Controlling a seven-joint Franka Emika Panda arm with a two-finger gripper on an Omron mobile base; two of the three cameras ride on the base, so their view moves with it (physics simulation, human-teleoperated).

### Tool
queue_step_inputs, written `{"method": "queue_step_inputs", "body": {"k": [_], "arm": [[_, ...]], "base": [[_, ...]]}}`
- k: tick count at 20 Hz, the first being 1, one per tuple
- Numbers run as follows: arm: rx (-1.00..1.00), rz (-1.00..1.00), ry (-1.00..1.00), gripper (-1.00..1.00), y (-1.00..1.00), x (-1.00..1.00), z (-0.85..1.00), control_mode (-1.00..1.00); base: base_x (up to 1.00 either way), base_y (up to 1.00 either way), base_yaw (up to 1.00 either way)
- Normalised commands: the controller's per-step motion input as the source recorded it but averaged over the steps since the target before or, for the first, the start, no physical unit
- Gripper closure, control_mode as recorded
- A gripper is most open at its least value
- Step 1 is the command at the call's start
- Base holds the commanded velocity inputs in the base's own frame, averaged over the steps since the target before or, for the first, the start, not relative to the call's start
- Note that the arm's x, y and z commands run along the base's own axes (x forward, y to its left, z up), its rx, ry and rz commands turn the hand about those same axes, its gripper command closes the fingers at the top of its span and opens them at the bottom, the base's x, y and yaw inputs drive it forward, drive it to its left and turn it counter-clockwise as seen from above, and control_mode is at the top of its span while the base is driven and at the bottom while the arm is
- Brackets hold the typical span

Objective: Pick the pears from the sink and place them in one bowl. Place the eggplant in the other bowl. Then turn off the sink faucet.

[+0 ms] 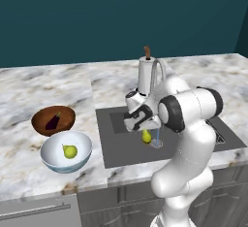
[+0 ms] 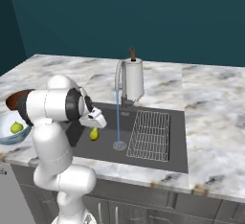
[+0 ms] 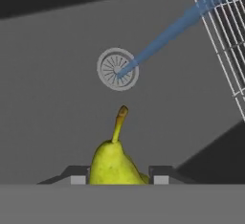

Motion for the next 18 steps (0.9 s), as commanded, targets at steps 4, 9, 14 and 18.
{"method": "queue_step_inputs", "body": {"k": [4,9,14,18], "arm": [[0.00,-0.08,-0.21,1.00,0.07,0.01,1.00,-1.00],[0.04,-0.03,-0.02,1.00,0.00,-0.37,1.00,-1.00],[0.07,0.00,0.00,1.00,0.07,-0.58,1.00,-1.00],[0.03,0.01,0.00,1.00,0.41,-0.51,0.87,-1.00]], "base": [[0.00,0.00,0.00],[0.00,0.00,0.00],[0.00,0.00,0.00],[0.00,0.00,0.00]]}}
